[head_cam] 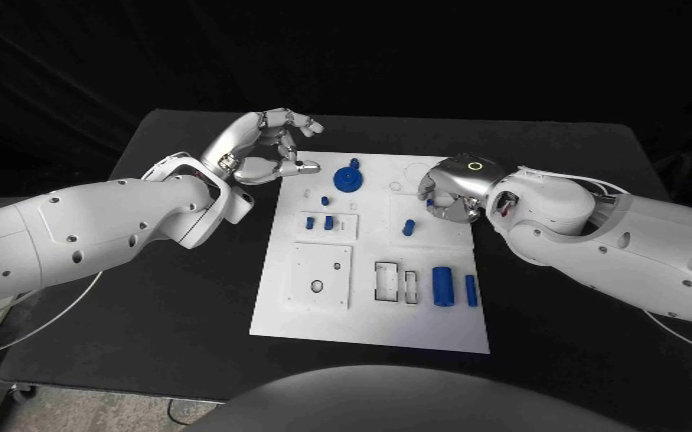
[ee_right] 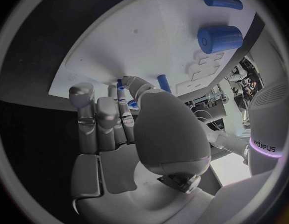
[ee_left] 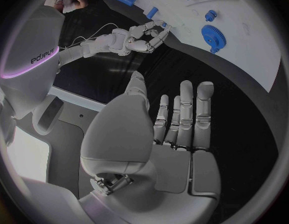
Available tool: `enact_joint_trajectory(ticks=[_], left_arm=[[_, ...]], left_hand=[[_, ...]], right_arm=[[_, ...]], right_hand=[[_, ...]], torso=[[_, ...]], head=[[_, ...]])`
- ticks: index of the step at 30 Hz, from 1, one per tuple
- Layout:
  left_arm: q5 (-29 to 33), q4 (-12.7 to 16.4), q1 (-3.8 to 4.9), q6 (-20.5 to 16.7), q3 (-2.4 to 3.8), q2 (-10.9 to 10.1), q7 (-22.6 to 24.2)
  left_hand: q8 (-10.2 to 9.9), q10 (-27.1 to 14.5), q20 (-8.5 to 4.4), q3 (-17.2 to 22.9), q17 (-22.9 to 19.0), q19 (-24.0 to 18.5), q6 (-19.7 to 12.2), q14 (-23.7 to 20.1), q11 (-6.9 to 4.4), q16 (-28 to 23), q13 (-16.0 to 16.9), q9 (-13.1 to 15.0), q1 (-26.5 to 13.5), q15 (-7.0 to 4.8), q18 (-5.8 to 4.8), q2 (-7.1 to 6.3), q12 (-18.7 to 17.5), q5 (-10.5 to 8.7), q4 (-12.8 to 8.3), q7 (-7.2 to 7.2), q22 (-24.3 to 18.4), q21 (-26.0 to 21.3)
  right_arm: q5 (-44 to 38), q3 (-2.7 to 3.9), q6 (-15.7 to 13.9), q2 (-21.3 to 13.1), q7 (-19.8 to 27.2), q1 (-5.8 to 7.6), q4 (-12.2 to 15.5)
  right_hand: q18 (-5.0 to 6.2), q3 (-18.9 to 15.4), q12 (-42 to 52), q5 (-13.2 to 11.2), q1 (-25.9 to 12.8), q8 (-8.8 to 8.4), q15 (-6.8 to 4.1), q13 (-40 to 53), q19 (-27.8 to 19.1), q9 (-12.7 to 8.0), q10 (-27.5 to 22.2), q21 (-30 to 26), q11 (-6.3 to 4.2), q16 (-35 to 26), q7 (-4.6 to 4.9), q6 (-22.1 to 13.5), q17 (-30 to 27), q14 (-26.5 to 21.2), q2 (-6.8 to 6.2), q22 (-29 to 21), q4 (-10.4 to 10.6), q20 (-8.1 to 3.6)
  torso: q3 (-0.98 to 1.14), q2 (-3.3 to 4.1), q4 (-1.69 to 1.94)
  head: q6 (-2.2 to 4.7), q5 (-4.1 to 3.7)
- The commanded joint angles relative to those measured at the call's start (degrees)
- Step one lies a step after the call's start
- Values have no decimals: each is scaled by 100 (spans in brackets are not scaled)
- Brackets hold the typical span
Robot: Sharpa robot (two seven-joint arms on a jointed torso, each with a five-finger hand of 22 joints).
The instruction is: Assemble the parts on the task board
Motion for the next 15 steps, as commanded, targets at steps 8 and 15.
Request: enact_joint_trajectory(ticks=[8,15], left_arm=[[17,-15,-9,150,-1,45,-84],[-6,-34,-17,175,-2,55,-133]], left_hand=[[66,7,44,82,-34,-17,-54,16,46,-47,-59,-47,67,36,69,142,51,54,-9,30,239,-83],[94,14,47,98,-48,-42,-48,11,47,-53,-85,-67,98,39,78,181,66,74,-13,59,228,-146]], right_arm=[[104,1,-187,64,201,-32,-99],[112,2,-215,66,211,-35,-118]], right_hand=[[-81,75,-54,38,120,155,-36,-109,51,150,383,-11,-59,14,-54,337,-31,32,114,491,-74,-11],[-80,84,-97,78,184,200,-44,-169,56,230,550,-29,-76,-25,-54,416,-89,21,138,492,-141,-24]], torso=[[-1,-5,1],[-1,-7,-1]], head=[[0,7],[0,19]])
